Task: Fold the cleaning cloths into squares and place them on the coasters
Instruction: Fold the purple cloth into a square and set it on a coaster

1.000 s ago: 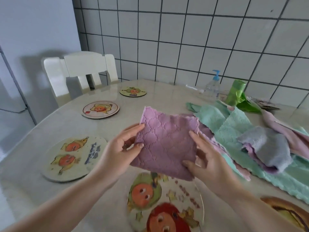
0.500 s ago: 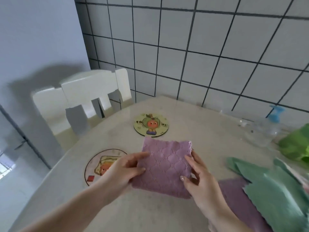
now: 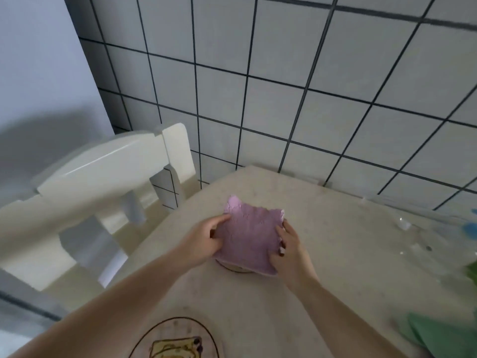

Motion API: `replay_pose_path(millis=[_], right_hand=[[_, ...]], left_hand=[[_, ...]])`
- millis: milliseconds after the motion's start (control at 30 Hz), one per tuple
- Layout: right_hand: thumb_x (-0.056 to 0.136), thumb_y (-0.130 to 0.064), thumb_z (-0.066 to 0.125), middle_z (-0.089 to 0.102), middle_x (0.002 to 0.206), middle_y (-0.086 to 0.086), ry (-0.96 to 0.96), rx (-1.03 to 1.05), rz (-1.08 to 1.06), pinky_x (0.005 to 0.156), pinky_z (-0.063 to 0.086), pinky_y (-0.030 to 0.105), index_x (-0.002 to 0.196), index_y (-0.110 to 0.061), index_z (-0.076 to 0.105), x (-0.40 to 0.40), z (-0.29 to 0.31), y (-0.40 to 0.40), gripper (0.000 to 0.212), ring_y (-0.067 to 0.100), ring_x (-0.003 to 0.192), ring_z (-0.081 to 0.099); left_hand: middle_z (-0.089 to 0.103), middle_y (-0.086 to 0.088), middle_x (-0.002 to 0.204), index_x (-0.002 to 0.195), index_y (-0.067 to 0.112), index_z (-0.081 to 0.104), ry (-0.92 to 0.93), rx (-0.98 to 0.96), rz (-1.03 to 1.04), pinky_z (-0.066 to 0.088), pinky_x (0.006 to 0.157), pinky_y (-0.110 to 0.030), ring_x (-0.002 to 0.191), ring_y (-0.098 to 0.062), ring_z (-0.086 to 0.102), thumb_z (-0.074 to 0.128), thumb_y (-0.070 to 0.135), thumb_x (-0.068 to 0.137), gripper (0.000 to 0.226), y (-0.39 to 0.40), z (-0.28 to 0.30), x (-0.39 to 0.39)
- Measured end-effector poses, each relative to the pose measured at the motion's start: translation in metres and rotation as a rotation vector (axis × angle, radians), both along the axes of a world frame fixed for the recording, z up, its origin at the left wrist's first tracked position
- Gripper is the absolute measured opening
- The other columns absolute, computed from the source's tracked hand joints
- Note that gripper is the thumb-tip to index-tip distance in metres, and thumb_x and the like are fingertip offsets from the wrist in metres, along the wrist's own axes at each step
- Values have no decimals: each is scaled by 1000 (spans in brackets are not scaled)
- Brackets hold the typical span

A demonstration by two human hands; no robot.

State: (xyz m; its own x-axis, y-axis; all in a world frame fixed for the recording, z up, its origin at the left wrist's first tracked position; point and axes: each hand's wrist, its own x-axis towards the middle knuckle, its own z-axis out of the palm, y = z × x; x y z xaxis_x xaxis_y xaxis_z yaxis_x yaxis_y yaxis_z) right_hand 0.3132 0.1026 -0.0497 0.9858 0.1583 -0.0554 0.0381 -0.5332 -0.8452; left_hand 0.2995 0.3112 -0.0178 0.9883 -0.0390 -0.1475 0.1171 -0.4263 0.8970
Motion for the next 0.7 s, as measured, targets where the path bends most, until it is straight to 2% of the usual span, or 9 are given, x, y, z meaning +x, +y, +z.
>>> replay_pose_path(millis=[100,233,300,367,433,500,567,700], right_hand=[[64,-23,47,29,148,-9,47,1,-19,98,45,43,135,-13,44,13,-14,3,73,16,119,52],[74,-12,56,23,148,-15,50,-21,-10,106,37,38,138,-13,42,14,-24,8,66,15,131,39],[79,-6,59,23,148,-10,13,-84,-6,107,30,23,137,-14,43,13,-24,9,62,12,133,34],[80,-10,60,14,153,-3,-17,-136,-3,107,22,18,139,-19,40,9,-16,11,62,14,138,24],[80,-36,50,6,156,0,-94,-288,74,113,14,30,141,-27,33,5,-9,13,64,17,142,10],[70,-58,19,1,157,-4,-104,-566,198,114,0,45,144,-35,21,1,-7,14,77,14,143,-6],[66,-63,2,-7,156,-11,-71,-738,240,111,-8,51,144,-40,9,-2,-10,11,82,11,141,-15],[67,-67,-4,-13,155,-13,16,-748,217,111,-10,53,145,-40,3,-12,-15,8,82,13,142,-14]], left_hand=[[49,0,137,134,17,46,-25,122,-56,37,98,-20,119,-8,48,49,-8,76,63,6,-12,18],[45,8,134,136,16,44,-36,264,-101,25,92,-10,123,-5,39,52,-3,79,60,11,-27,25],[41,-1,141,137,16,43,-58,322,-122,27,99,-17,130,-15,36,54,10,80,58,14,-31,22],[37,-9,145,134,16,45,-219,609,-147,30,104,-34,134,-28,32,48,36,79,59,14,-34,16],[42,-11,142,126,15,53,-379,840,-215,35,102,-47,132,-31,38,42,45,78,57,4,-35,10],[47,-10,139,125,15,55,-420,888,-269,38,99,-54,130,-31,42,39,44,83,54,-7,-41,5],[47,-8,140,130,19,50,-376,932,-316,40,97,-56,131,-29,41,37,48,85,55,-11,-52,2],[44,-6,142,133,24,48,-240,932,-361,42,92,-61,130,-29,41,33,55,84,60,-5,-57,3]])
